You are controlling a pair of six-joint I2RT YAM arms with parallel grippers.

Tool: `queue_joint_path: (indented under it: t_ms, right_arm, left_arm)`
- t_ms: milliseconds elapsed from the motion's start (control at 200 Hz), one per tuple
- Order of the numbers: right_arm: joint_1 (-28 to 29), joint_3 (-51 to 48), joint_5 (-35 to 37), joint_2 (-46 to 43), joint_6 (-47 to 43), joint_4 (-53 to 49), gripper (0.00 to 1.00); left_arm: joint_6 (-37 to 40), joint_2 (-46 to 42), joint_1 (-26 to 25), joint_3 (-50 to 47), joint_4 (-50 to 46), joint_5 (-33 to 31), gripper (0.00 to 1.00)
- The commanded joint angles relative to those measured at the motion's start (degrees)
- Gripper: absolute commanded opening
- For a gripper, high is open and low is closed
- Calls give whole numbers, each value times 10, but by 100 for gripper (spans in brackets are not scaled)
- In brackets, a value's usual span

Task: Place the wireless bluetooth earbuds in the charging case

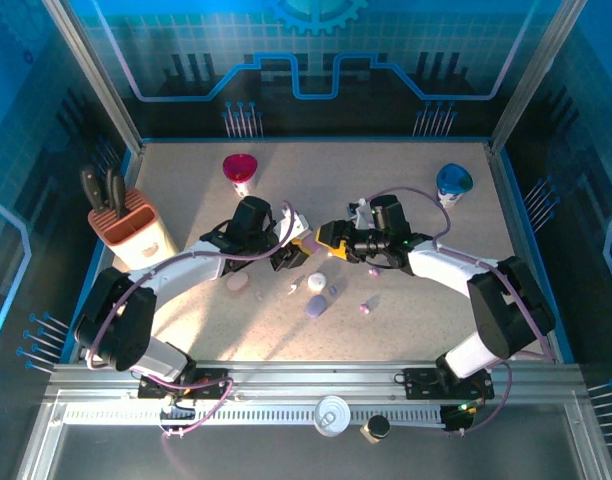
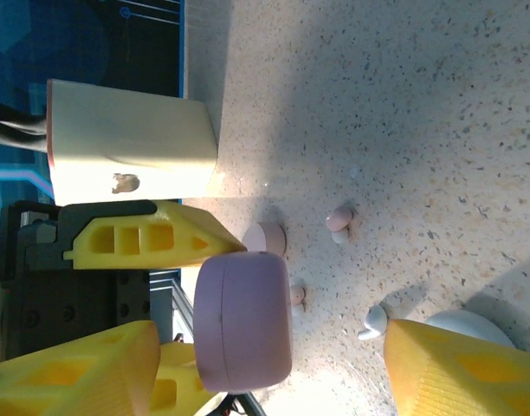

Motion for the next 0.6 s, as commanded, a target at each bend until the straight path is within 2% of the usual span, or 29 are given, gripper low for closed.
queue_joint_path:
  t_ms: [0, 260, 435, 515, 595]
  right_arm:
    - [-5, 12, -21, 13, 19, 31, 60]
    - [-5, 6, -45, 18, 29, 58, 36]
    - [-5, -3, -55, 15, 38, 78, 14]
    - [-5, -3, -59, 9, 28, 74, 10]
    - [-6, -3, -53, -4, 17, 60, 10]
  left_arm:
    - [19, -18, -5, -3, -8, 32, 39]
    - [15, -18, -6, -1, -5, 27, 39]
    - [12, -18, -7, -7, 8, 25, 40]
    - [7, -18, -9, -14, 23, 27, 41]
    - [-4, -24, -9, -29, 52, 31, 47]
